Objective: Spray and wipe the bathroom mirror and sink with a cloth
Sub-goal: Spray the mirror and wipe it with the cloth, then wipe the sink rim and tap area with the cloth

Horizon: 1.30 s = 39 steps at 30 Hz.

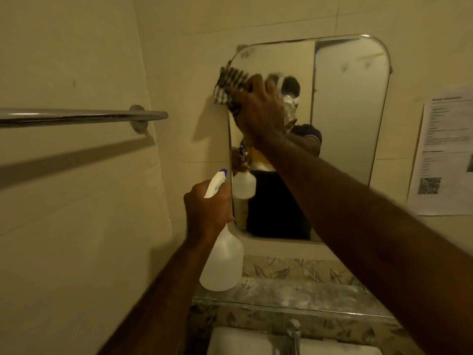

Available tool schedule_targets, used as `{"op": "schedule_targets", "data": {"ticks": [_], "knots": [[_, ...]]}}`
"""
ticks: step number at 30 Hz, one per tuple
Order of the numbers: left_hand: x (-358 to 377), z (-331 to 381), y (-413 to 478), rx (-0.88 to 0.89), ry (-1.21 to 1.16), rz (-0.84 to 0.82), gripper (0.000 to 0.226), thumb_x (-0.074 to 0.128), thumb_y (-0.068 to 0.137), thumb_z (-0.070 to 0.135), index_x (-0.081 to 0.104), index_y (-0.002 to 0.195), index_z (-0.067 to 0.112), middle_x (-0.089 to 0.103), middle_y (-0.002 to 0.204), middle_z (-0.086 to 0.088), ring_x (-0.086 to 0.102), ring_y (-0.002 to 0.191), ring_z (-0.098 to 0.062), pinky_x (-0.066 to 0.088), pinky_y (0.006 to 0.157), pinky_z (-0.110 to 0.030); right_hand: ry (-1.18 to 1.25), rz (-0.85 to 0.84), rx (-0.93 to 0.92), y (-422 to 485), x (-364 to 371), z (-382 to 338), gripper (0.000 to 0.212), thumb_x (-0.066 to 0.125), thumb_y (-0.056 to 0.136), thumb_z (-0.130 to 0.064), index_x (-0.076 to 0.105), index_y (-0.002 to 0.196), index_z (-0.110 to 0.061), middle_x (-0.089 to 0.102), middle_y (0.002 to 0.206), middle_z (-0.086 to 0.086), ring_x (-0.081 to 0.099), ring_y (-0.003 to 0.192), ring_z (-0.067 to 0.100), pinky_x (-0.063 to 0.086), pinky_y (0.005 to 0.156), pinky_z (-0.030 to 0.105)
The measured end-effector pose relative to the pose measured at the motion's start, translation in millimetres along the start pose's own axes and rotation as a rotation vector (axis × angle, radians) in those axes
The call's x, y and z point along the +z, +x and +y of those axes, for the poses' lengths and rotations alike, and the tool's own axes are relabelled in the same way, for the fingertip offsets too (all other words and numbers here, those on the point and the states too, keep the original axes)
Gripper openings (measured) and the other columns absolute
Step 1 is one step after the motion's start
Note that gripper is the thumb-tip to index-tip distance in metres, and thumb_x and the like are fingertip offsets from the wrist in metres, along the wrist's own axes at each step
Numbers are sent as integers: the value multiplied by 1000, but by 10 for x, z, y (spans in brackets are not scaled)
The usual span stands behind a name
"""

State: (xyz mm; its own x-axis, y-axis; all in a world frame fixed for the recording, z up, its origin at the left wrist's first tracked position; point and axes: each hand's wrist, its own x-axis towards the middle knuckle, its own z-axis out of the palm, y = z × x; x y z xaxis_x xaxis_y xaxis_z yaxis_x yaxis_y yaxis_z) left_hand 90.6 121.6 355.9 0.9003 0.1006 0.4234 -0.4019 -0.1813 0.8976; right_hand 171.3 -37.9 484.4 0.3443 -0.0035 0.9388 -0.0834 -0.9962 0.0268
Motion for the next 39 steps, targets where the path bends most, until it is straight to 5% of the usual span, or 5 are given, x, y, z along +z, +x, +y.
{"op": "schedule_targets", "data": {"ticks": [8,13,19,25,39], "knots": [[28,-147,-293,-68,21,-21,16,61,87,17,69,76,9,68,69,-11,61,44,-18,43,36,-14,73,-290,29,-1075,81,-49,46,70,90,-47,61,134,-38,50,140,11,44,132,35,44,105,54],[-12,-251,-535,-107,52,-59,18,60,86,20,72,82,7,70,74,-9,60,37,-16,46,38,-18,707,-257,518,-1459,13,38,37,62,97,-12,64,131,-25,56,135,4,55,123,23,59,95,46],[-195,-498,-1042,-163,50,-98,12,61,86,15,71,80,12,70,70,-8,58,38,-16,47,40,-20,1342,-187,967,-2270,-605,-90,30,70,95,-10,68,125,-10,77,112,5,74,104,20,62,90,47],[-379,-904,-1508,-300,57,-156,29,61,85,14,60,67,35,66,58,-8,59,40,-29,52,48,-35,1401,-334,1131,-3167,-981,-290,23,70,95,-10,71,118,-13,78,108,4,76,99,17,63,86,40],[-691,-2003,-2176,-553,279,-277,14,61,89,17,72,85,8,72,80,-11,59,44,-14,47,41,-16,1181,-814,1332,-5066,-1077,-681,17,68,96,-9,74,110,-16,79,98,-2,77,89,13,60,69,23]]}}
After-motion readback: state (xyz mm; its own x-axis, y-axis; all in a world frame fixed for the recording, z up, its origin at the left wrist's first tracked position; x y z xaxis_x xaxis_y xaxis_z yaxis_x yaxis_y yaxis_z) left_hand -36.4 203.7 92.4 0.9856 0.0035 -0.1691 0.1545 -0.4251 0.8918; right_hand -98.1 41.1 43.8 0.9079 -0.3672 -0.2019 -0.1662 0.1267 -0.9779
